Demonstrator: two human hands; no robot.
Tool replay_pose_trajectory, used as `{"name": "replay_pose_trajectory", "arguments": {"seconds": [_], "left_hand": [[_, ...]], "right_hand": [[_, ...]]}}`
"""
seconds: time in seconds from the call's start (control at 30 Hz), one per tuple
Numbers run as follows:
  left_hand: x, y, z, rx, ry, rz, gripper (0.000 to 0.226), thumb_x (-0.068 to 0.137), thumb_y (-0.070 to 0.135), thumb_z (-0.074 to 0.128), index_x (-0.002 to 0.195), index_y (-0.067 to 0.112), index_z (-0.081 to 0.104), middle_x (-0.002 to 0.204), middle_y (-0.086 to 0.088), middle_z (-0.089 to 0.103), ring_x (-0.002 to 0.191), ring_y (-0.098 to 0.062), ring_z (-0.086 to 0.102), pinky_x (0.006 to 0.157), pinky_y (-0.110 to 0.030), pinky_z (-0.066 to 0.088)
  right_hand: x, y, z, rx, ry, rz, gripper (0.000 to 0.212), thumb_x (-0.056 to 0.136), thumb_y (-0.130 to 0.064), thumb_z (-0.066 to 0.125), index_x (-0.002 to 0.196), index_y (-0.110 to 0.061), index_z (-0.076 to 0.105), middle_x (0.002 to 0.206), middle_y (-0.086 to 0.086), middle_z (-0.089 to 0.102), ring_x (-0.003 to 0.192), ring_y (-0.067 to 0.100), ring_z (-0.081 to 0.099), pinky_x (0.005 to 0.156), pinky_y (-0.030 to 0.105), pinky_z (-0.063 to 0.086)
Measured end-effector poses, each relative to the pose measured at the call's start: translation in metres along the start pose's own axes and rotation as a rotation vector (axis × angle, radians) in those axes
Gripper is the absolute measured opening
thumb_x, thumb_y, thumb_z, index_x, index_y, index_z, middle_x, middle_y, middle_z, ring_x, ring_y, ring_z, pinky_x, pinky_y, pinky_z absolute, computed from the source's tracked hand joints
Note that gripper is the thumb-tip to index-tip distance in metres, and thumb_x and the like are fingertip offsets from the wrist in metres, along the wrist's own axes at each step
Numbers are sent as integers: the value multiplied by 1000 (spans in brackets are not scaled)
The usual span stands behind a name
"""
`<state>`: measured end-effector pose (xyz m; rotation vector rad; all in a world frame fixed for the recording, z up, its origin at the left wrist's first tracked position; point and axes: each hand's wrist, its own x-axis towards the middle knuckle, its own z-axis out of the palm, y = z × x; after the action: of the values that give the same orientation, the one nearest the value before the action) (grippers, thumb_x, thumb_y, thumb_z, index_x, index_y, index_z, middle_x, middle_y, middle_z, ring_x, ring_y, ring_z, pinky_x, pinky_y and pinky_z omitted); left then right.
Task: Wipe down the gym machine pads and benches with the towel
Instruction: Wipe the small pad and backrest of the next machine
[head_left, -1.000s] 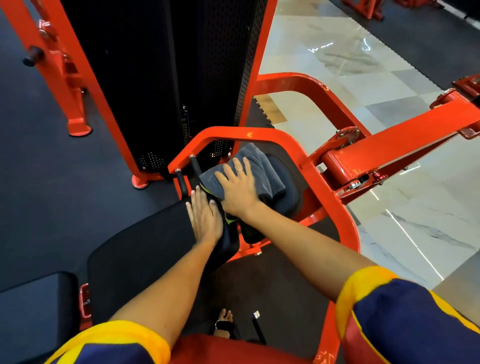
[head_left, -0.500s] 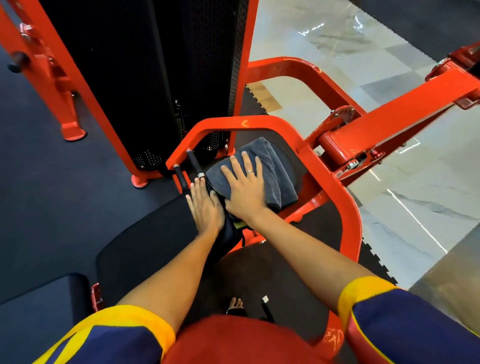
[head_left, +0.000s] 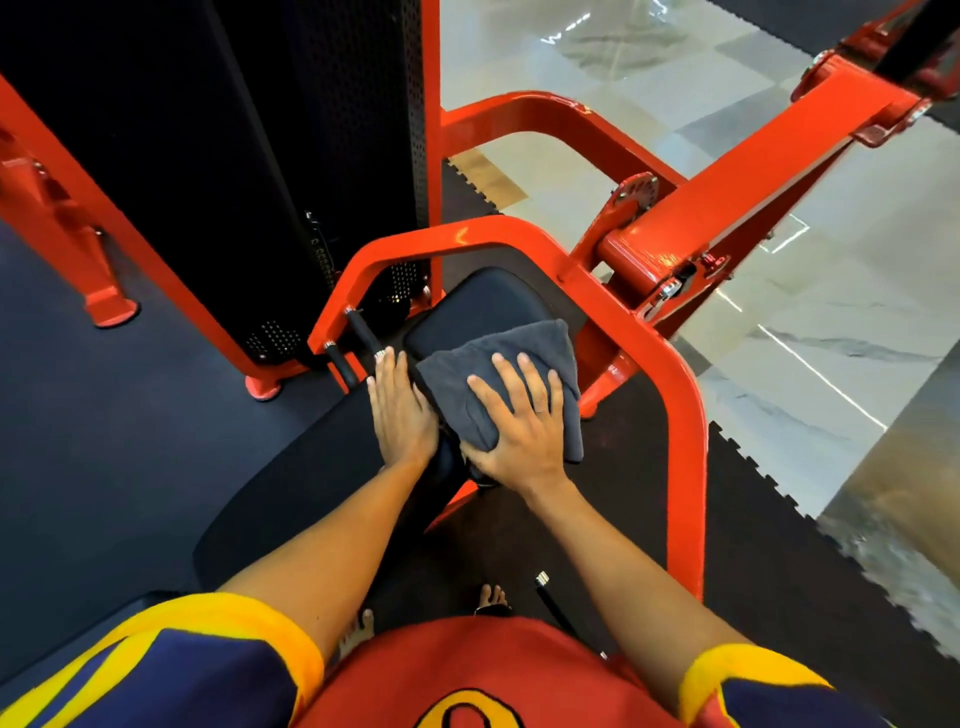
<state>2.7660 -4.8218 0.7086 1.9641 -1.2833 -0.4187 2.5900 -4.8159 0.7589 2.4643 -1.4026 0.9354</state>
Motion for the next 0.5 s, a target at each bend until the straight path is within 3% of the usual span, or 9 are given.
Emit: {"name": "replay_pose_trajectory", "arguments": {"seconds": [0.23, 0.37, 0.5], "left_hand": [[1, -2, 2, -24, 29, 4, 53, 105, 14, 37, 157, 7, 33, 168, -4, 23, 157, -15, 10, 128, -34, -2], [0, -3, 1, -28, 27, 7, 53, 105, 13, 38, 157, 7, 33, 168, -5, 23, 157, -15, 10, 129, -35, -1], [-1, -1, 2, -48, 26, 8, 52, 104, 13, 37, 156, 6, 34, 167, -5, 26, 157, -17, 12, 129, -36, 1]], "right_hand": [[48, 26, -12, 28, 127, 56, 52, 76, -48, 77, 120, -22, 76, 146, 7, 59, 145, 35, 43, 118, 64, 27], [36, 4, -8, 42, 131, 140, 49, 76, -41, 78, 122, -23, 76, 148, 6, 57, 148, 38, 39, 118, 67, 24], [23, 5, -14, 40, 27, 28, 55, 79, -43, 78, 131, -26, 71, 154, 5, 52, 152, 36, 33, 122, 65, 17]]}}
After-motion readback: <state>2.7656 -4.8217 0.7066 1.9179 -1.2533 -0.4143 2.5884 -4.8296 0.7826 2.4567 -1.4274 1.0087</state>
